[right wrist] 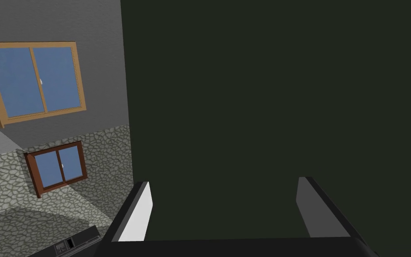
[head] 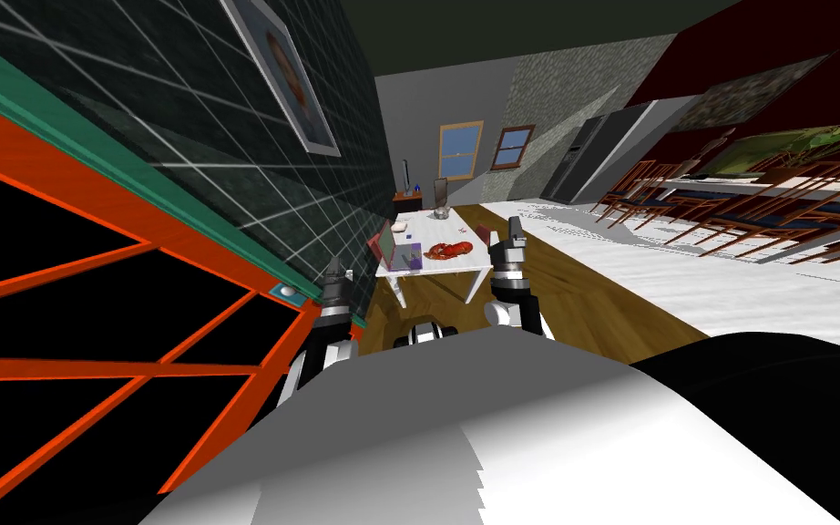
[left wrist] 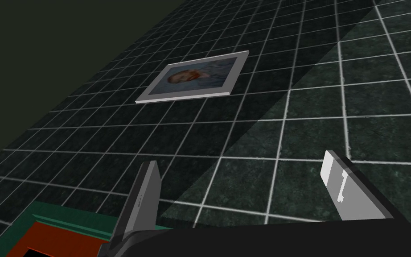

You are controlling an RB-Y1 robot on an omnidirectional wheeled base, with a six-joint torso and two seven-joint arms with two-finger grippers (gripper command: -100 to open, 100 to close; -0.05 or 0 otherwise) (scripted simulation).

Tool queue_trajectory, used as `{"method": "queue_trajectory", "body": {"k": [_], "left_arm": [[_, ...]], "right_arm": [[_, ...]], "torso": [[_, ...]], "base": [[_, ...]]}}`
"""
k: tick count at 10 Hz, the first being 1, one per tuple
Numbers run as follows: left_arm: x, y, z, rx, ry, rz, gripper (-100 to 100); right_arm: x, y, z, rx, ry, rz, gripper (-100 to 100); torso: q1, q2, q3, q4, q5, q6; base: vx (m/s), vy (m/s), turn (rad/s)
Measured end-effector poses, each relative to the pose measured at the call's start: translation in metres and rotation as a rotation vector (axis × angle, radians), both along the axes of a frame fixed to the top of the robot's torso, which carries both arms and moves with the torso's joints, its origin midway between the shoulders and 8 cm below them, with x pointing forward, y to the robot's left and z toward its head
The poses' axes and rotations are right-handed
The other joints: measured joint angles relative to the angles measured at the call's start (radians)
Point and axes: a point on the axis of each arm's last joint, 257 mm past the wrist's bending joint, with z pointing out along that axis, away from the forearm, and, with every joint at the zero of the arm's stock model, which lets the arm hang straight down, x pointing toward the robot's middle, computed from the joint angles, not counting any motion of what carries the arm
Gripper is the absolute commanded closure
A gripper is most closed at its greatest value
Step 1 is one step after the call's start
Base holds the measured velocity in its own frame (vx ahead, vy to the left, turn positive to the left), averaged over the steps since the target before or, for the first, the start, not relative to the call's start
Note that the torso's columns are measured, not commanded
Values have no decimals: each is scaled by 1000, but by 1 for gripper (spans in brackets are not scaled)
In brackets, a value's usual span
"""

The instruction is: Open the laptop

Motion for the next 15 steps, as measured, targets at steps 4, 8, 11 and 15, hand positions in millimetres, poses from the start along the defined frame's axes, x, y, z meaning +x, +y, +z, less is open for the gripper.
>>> {"method": "queue_trajectory", "body": {"k": [4, 8, 11, 15], "left_arm": [[8, 0, -14, 26, 66, 14, -100], [13, 1, -28, 68, 126, 18, -100], [16, 1, -39, 113, 175, 19, -100], [22, 4, -55, 182, 245, 24, -100]], "right_arm": [[0, 0, 0, 0, 0, 0, 0], [0, 0, 0, 0, 0, 0, 0], [0, 0, 0, 0, 0, 0, 0], [0, 0, 0, 0, 0, 0, 0]], "torso": [[0, -2, -1, -1, 0, 0], [0, 1, 1, 0, 0, 0], [0, -1, -1, 0, 0, 0], [0, -1, 0, 0, 0, 0]], "base": [[100, -14, -53], [74, 0, -43], [86, -5, -50], [95, -5, -55]]}}
